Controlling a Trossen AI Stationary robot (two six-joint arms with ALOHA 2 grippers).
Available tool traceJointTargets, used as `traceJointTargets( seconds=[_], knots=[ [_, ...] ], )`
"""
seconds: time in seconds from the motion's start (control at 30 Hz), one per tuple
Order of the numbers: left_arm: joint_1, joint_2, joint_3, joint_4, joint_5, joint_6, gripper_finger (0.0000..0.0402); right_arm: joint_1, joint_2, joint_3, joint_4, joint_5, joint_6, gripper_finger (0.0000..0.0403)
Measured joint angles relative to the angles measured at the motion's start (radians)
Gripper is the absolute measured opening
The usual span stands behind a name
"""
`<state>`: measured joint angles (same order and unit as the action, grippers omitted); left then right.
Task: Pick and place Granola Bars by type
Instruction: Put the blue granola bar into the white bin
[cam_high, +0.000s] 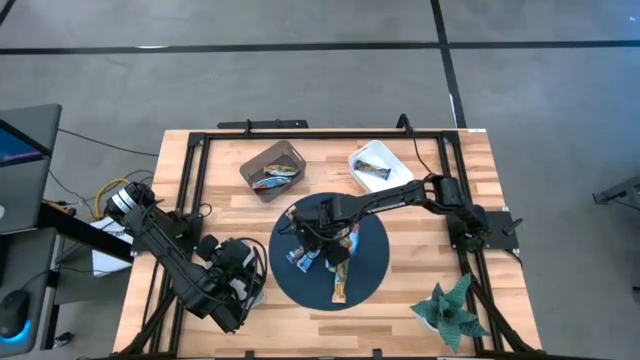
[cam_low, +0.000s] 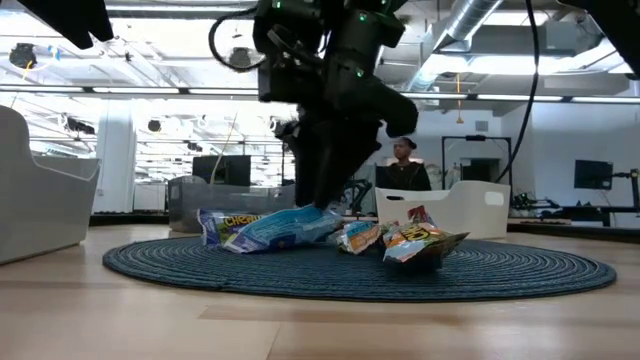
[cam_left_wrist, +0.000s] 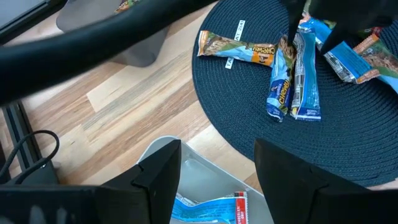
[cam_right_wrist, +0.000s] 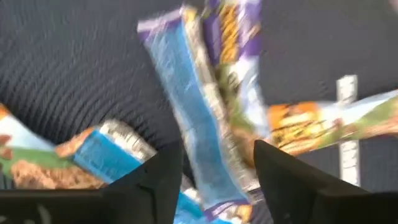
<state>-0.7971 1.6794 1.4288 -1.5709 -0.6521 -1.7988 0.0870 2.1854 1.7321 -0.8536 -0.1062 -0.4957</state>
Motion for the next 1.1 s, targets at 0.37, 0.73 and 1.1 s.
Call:
traceJointTargets(
  seconds=[0.37,0.73,1.1],
  knots=[
    [0.000,0.000,0.000,0.000,0.000,0.000,0.0196,0.005,0.027,0.000,-0.006,0.008,0.020,0.0175],
    [0.000,0.000,0.000,0.000,0.000,0.000,0.0196,0.005,0.027,0.000,-0.011,0.007,0.026,0.0055],
    [0.000,0.000,0.000,0.000,0.000,0.000,0.0196,0.007,-0.018,0.010,-0.038,0.006,0.087,0.0029]
  ],
)
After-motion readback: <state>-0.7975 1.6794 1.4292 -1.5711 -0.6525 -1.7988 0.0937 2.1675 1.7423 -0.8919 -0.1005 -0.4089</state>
